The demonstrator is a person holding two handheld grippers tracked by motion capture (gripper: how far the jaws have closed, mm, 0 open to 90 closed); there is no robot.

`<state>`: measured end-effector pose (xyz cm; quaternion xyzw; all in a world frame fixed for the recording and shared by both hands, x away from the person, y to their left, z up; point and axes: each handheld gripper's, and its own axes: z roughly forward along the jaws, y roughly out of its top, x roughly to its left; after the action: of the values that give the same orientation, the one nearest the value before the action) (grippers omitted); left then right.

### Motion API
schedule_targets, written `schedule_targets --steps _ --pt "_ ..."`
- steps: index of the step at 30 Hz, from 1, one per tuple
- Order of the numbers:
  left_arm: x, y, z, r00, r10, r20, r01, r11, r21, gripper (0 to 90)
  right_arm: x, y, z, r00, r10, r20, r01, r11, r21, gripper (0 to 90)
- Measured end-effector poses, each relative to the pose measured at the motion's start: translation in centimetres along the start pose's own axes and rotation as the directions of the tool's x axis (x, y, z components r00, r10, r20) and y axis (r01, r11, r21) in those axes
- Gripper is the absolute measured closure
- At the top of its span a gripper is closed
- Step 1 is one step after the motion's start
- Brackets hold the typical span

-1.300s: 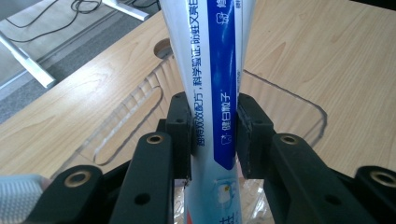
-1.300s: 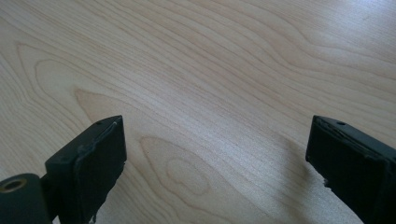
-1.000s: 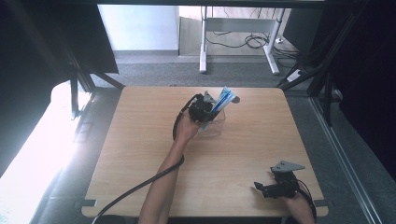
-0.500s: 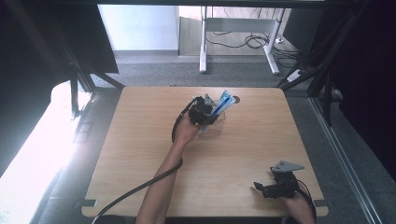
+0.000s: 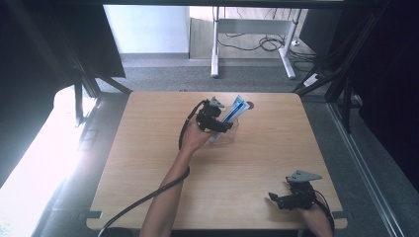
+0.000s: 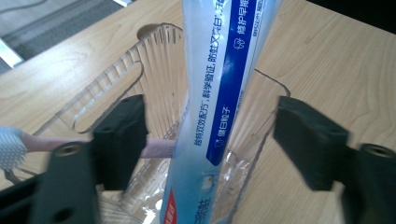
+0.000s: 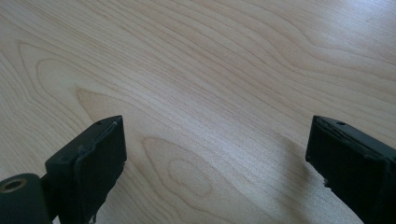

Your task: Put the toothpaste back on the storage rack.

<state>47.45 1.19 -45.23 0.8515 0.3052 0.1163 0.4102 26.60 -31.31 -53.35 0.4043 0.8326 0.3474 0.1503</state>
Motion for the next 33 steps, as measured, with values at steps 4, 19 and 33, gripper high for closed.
schedule_targets --steps 4,19,33 --pt "-0.1 0.1 -0.4 1.0000 -0.006 0.005 0.006 1.0000 -0.003 18.0 0.1 0.0 -0.1 1.0000 -0.001 0.003 0.001 1.000 -0.002 5.1" --pt "-1.3 0.4 -3.2 0.9999 -0.009 -0.011 0.009 1.0000 0.002 12.7 0.1 0.1 -0.2 1.0000 -0.005 0.007 0.005 1.000 -0.016 5.1" --pt "-2.8 -1.3 -5.9 0.9991 0.037 -0.021 -0.037 0.9992 -0.017 12.7 0.3 0.2 -0.2 0.9999 -0.008 0.006 0.008 1.000 -0.016 5.1"
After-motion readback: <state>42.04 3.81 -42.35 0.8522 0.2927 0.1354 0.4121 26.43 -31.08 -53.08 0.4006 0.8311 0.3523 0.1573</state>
